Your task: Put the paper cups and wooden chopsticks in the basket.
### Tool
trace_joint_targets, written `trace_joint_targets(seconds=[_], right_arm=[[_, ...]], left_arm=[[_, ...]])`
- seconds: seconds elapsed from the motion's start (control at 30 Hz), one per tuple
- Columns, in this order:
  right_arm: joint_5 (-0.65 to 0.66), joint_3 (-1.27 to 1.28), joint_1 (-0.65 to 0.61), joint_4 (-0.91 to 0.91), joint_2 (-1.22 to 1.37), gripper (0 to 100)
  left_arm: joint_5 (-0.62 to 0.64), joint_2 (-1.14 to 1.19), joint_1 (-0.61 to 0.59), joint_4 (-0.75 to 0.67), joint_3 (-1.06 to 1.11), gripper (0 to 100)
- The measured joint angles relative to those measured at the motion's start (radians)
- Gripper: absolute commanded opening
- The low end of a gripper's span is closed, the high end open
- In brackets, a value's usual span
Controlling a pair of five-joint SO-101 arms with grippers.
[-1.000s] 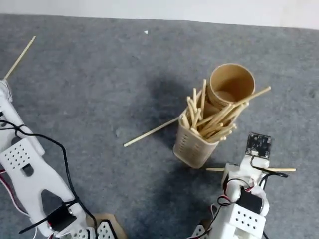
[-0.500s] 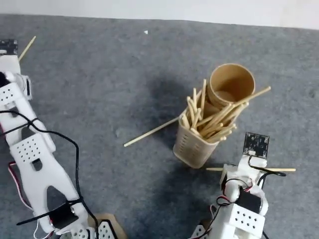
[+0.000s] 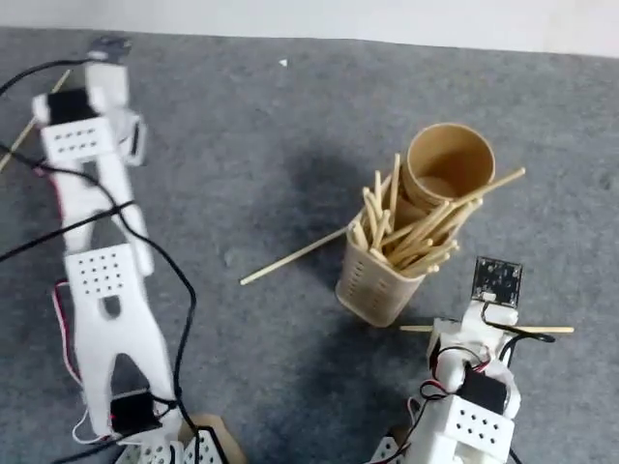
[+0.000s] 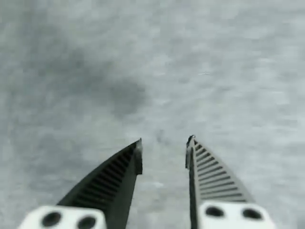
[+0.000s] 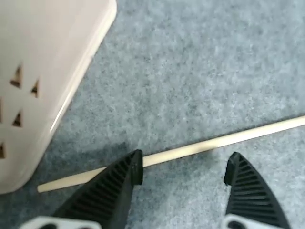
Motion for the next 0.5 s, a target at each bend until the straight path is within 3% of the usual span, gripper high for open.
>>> trace_joint_targets(seconds=[0.3, 0.5], right_arm=[[0.0, 0.0, 0.0, 0.0, 0.0, 28.8], [0.0, 0.0, 0.0, 0.0, 0.0, 28.8]], left_arm=[[0.018, -0.445, 0.359, -0.002, 0.655, 18], [-0.026, -0.806, 0.493, -0.083, 1.112, 18]])
